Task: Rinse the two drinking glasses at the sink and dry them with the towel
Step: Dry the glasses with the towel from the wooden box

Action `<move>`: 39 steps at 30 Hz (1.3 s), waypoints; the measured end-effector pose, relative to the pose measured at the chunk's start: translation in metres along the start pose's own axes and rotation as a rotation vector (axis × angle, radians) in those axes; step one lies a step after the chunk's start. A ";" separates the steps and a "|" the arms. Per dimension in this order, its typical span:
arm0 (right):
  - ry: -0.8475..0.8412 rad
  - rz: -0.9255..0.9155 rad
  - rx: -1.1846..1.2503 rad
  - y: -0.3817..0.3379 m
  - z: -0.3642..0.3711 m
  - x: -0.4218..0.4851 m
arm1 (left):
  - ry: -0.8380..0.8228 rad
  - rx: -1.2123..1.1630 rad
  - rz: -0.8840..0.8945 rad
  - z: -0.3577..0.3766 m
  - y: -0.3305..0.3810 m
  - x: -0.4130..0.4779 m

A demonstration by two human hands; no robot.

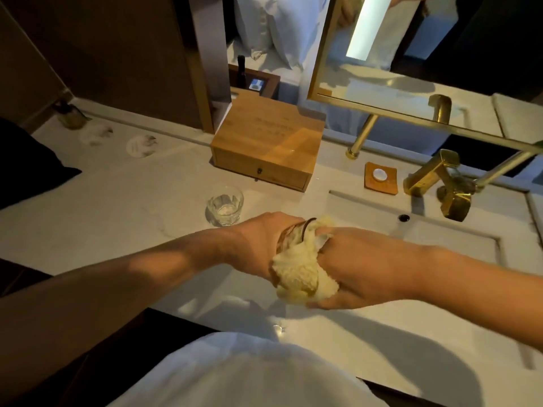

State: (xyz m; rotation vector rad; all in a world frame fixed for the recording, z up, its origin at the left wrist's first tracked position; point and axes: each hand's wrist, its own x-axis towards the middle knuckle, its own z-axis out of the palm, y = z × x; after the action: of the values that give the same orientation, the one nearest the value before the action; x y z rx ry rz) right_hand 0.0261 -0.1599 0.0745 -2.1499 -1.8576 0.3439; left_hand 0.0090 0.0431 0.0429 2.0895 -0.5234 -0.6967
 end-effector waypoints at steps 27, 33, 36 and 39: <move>1.003 0.885 2.323 0.007 0.042 0.027 | 0.575 0.406 0.074 0.017 -0.043 0.011; 1.055 0.657 2.237 0.021 0.048 -0.030 | 0.627 -0.006 -0.110 0.026 -0.039 0.007; 1.173 0.612 2.318 0.022 0.058 -0.037 | 0.607 -0.212 -0.119 0.025 -0.027 0.015; 1.612 0.529 2.231 0.026 0.061 -0.053 | 0.589 -0.445 -0.057 0.017 -0.014 0.014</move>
State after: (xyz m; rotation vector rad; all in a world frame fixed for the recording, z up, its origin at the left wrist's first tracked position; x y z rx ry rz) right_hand 0.0202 -0.2127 0.0079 -0.4133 0.4118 0.2615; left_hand 0.0106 0.0326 0.0192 1.7695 0.0256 -0.1751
